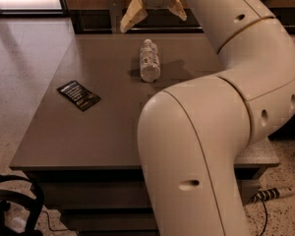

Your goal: Place blue plastic bottle upright

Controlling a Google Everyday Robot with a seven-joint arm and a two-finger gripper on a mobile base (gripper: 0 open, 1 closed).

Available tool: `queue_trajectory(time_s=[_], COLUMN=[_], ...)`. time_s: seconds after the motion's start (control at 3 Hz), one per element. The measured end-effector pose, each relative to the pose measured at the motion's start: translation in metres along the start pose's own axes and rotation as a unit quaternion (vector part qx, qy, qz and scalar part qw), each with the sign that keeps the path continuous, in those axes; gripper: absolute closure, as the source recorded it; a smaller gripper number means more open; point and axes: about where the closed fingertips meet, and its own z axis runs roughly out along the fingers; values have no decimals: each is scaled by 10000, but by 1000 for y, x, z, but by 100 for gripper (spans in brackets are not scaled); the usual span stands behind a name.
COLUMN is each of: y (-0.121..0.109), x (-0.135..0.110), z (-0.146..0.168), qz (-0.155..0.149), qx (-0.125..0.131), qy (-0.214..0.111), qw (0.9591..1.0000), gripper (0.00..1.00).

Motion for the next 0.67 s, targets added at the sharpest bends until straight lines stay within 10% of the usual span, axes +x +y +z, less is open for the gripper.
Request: queue_trajectory(time_s=[0.67], y=[8], x=[0], z=[51], qz=[69], qx=[-140], qy=[456], qw=[9988], gripper=[0])
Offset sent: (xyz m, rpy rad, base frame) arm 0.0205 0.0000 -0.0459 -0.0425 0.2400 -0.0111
